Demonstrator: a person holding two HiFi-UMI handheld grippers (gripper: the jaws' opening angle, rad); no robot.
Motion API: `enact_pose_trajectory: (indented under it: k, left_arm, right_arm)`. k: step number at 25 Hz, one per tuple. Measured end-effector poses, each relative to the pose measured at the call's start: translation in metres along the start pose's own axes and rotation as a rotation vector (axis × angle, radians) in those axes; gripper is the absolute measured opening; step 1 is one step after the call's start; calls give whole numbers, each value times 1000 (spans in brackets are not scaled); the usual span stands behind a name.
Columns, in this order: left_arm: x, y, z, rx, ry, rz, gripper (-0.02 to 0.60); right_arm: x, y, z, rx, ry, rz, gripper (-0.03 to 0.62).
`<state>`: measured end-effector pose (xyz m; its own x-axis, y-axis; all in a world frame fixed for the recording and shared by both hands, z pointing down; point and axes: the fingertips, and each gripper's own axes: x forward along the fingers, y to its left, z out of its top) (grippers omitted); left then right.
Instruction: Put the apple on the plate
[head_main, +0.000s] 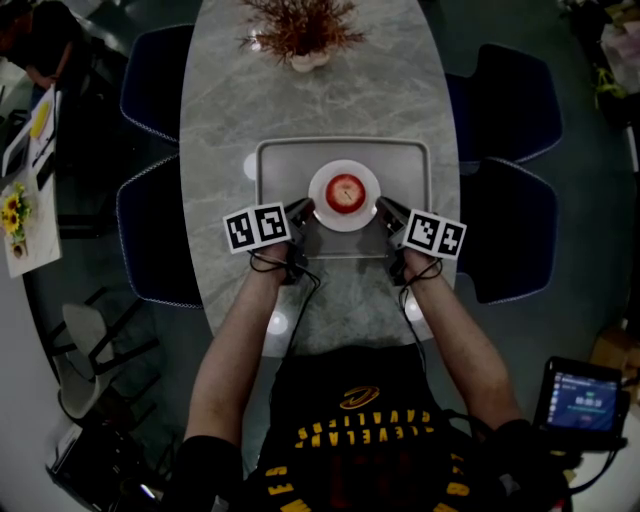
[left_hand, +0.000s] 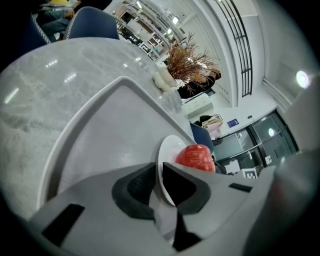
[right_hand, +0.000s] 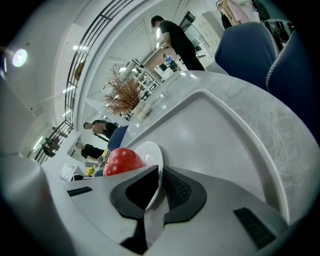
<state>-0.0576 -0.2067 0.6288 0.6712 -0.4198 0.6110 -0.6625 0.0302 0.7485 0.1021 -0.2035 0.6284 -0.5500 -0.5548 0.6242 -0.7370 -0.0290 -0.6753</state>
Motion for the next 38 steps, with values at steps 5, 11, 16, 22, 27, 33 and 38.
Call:
enact_pose_trajectory:
  k: [5, 11, 16, 22, 27, 33, 38]
  left_arm:
    - [-14, -3, 10, 140, -68, 78, 41]
    - [-40, -29, 11, 309, -127, 92, 41]
    - [-56, -53, -6, 463, -158, 106, 40]
    - [-88, -92, -43, 672, -166, 70, 41]
    - [-100, -96, -68, 685, -168, 61, 41]
    - [-111, -128, -85, 681, -199, 5, 41]
    - [-129, -151, -84, 706, -257, -20, 40]
  right_arm:
    - [-10, -4, 8, -54, -42, -35, 34]
    - [-35, 19, 15, -247, -97, -18, 34]
    - [-57, 39, 16, -367, -160, -6, 34]
    - [-92, 69, 7, -519, -213, 14, 33]
    - [-105, 75, -5, -545, -196, 37, 32]
    - [-121, 98, -26, -561, -189, 111, 32]
    - [-134, 115, -35, -586, -201, 157, 27]
